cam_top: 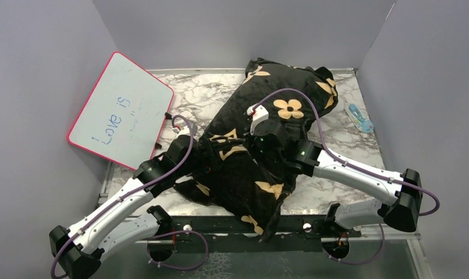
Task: Remove the pillowcase from the pillow
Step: Remove the pillow from the pillowcase.
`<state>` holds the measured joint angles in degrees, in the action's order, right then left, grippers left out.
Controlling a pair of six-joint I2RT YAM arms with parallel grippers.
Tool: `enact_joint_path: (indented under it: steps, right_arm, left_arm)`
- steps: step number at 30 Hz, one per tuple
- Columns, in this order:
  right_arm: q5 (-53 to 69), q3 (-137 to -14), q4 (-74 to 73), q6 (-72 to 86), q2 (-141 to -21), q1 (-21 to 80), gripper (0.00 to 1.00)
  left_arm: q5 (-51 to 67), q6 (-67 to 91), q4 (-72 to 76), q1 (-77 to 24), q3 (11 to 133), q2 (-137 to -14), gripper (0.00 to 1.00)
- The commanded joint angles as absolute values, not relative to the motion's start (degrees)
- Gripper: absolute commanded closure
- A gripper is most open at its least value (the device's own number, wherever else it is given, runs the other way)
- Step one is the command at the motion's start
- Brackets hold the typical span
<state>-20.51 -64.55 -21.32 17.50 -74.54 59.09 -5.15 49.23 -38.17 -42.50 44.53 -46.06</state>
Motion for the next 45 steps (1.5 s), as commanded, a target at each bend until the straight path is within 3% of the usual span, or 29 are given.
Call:
enact_joint_path:
  steps: [1,3,5,6,8,12,18,20,23,26,32,39,40,41,44,45]
  right_arm:
    - [-14.80,-64.15,-25.06,18.65,-74.84,58.45,0.92]
    - [-13.26,-64.11,-24.90,17.96,-73.90,58.45,0.88]
    - [-12.89,-64.32,-24.98,16.80,-73.00,58.45,0.83]
    - [-12.97,-64.60,-25.43,16.26,-72.83,58.45,0.78]
    - [-14.00,-65.36,-26.97,15.53,-72.90,58.45,0.60]
    - [-16.39,-68.16,-28.31,13.06,-74.18,58.45,0.37]
    - [-16.12,-76.81,-28.37,6.69,-81.78,58.45,0.30]
    - [-19.98,-79.69,-29.53,5.33,-85.38,58.45,0.38]
    - [-28.69,-81.60,-29.13,4.16,-88.61,57.84,0.62]
    - [-28.97,-82.39,-28.22,6.13,-87.86,54.57,0.88]
    - [-27.81,-79.89,-27.78,11.95,-81.10,44.22,0.99]
    - [-19.56,-68.91,-28.65,18.13,-72.88,39.12,0.99]
    - [-16.96,-66.91,-28.81,19.72,-72.14,39.08,0.99]
    - [-13.91,-65.00,-28.66,21.16,-71.58,39.07,0.99]
    - [-6.26,-58.95,-26.67,24.49,-69.98,39.14,0.99]
    - [-5.05,-57.36,-26.10,26.56,-69.39,39.11,0.99]
  left_arm:
    - [2.74,49.71,-24.97,-42.65,40.66,-48.86,0.35]
    - [3.41,48.15,-21.66,-42.61,40.58,-51.77,0.60]
    - [2.38,45.48,-21.13,-42.27,42.29,-55.50,0.94]
    - [1.92,44.02,-21.35,-41.97,43.62,-57.57,1.00]
    - [1.49,39.62,-22.72,-41.56,47.12,-61.07,1.00]
    - [0.44,33.26,-24.63,-41.48,52.05,-64.13,1.00]
    - [0.44,29.98,-24.70,-41.18,52.24,-62.78,1.00]
    - [-0.81,29.88,-24.82,-41.15,51.89,-61.64,1.00]
    - [-3.29,30.78,-26.36,-40.77,51.43,-59.82,1.00]
    - [-5.99,32.39,-28.83,-39.93,50.01,-57.18,1.00]
    - [-10.62,33.74,-37.07,-35.31,48.24,-52.33,1.00]
    - [-7.49,31.73,-41.09,-23.69,49.39,-48.51,1.00]
    - [-4.55,31.45,-40.22,-22.63,49.57,-49.22,0.98]
    - [-1.66,31.43,-39.17,-21.97,49.88,-50.13,0.86]
    - [6.71,33.24,-35.31,-21.71,52.92,-53.00,0.36]
    - [8.90,33.42,-34.15,-21.71,54.74,-53.57,0.26]
